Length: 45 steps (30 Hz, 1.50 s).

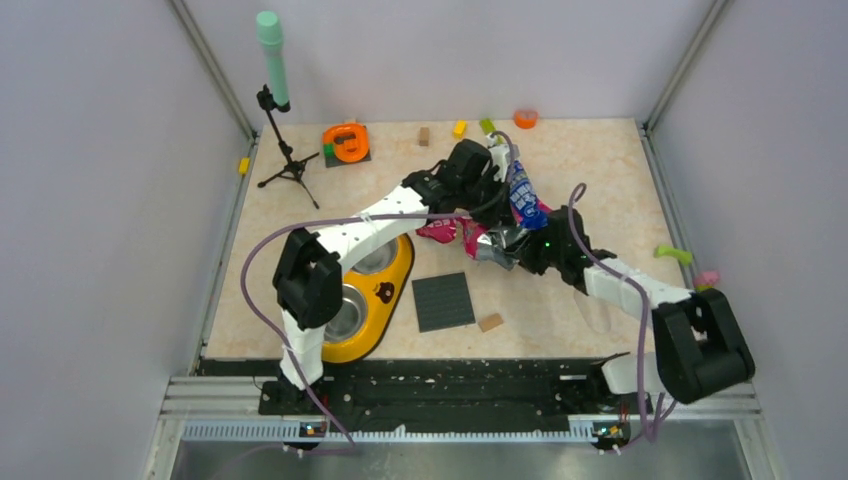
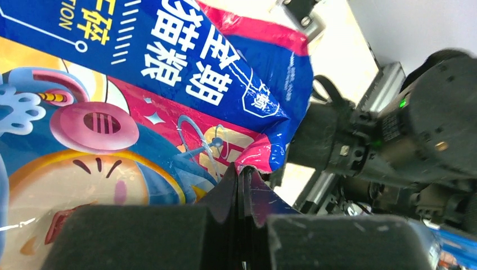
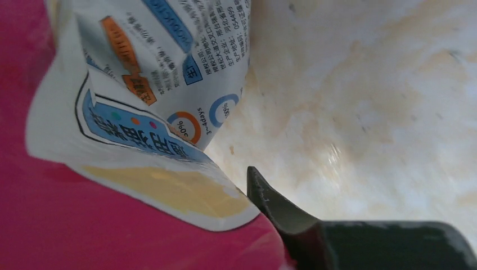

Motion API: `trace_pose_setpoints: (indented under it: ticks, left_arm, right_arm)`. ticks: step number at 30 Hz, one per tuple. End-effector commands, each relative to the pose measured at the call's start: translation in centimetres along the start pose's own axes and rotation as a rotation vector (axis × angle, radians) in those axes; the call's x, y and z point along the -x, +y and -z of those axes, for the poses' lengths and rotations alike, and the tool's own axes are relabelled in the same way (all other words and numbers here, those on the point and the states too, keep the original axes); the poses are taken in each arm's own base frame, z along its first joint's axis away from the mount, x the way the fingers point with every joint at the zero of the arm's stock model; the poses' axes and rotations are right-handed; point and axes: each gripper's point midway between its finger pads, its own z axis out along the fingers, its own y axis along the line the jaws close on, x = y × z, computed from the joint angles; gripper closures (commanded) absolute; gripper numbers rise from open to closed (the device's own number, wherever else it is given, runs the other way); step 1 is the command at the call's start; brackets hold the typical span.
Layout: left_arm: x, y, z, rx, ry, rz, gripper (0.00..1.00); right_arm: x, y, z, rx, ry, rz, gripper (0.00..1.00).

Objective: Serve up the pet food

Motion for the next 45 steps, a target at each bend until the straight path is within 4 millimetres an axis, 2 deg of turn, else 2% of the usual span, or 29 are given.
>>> trace_pose_setpoints:
  ticks: [1,5,9,11,12,13,15,18,21,22,25,27,28,30,31,35,37,39,40,41,43,45]
  left_arm:
    - [2.0,3.4,-0.1,0.110,-0.008,-0.009,1.00]
    - [5.2,4.8,0.3,0.148,-0.070,-0.031,1.00]
    - [9.5,6.1,1.1,0.166,-0.150,-0.049,1.00]
    - [11.2,6.4,1.5,0.177,-0.171,-0.071,1.00]
    - [12.2,6.0,2.0,0.178,-0.184,-0.087,1.00]
    - [12.5,5.8,2.0,0.174,-0.186,-0.096,1.00]
    - [12.6,5.1,2.7,0.154,-0.195,-0.097,1.00]
    - [11.1,4.5,2.9,0.130,-0.159,-0.061,1.00]
    - [7.8,3.5,2.5,0.093,-0.075,-0.014,1.00]
    - [5.7,3.5,2.0,0.086,-0.033,0.003,1.00]
    - [1.5,3.3,1.0,0.070,0.032,0.028,1.00]
    - [0.1,3.4,0.8,0.061,0.056,0.059,1.00]
    - [0.0,3.5,0.7,0.064,0.059,0.062,1.00]
    - [1.7,3.0,1.2,0.069,0.029,0.027,1.00]
    - [2.9,3.0,1.4,0.088,0.012,0.001,1.00]
    - [10.3,1.2,4.6,0.135,-0.146,-0.107,1.00]
    - [12.1,0.9,5.8,0.146,-0.206,-0.115,1.00]
    - [11.3,1.4,5.3,0.140,-0.202,-0.084,1.00]
    - [9.9,1.8,4.5,0.127,-0.177,-0.045,1.00]
    - [8.3,2.3,3.5,0.109,-0.148,-0.008,1.00]
    - [3.3,3.9,1.0,0.077,-0.044,0.094,1.00]
    - [0.5,4.2,0.0,0.050,0.018,0.165,1.00]
  right_arm:
    - [1.3,3.1,-3.8,0.102,-0.034,-0.056,0.77]
    - [1.8,4.6,-8.6,0.113,-0.016,-0.099,0.83]
    - [3.4,8.0,-12.8,0.196,-0.013,-0.169,0.87]
    - [3.8,9.6,-13.8,0.232,0.003,-0.195,0.91]
    - [4.0,10.1,-13.8,0.242,-0.004,-0.198,0.96]
    - [4.3,10.4,-13.5,0.245,-0.019,-0.197,1.00]
    - [5.0,10.2,-12.1,0.229,-0.059,-0.185,1.00]
    - [5.8,9.1,-9.2,0.206,-0.100,-0.151,1.00]
    - [5.5,6.2,-6.5,0.150,-0.119,-0.112,1.00]
    - [5.4,5.5,-5.5,0.134,-0.131,-0.096,1.00]
    - [4.7,3.8,-3.1,0.109,-0.153,-0.044,1.00]
    - [4.0,2.4,-2.4,0.074,-0.147,-0.022,1.00]
    - [3.8,1.7,-2.3,0.051,-0.142,-0.026,1.00]
    - [4.2,2.3,-2.4,0.064,-0.143,-0.014,1.00]
    - [4.8,3.4,-2.4,0.083,-0.149,-0.002,1.00]
    - [8.4,9.3,-1.2,0.180,-0.213,0.086,1.00]
    - [9.2,10.5,-0.6,0.204,-0.239,0.106,1.00]
    - [8.5,9.3,-0.9,0.186,-0.230,0.113,1.00]
    - [7.2,7.0,-1.6,0.142,-0.206,0.114,1.00]
    - [6.1,5.0,-2.2,0.104,-0.187,0.117,1.00]
    - [4.2,1.5,-3.2,0.031,-0.146,0.105,1.00]
    - [3.6,0.2,-3.5,-0.010,-0.119,0.109,1.00]
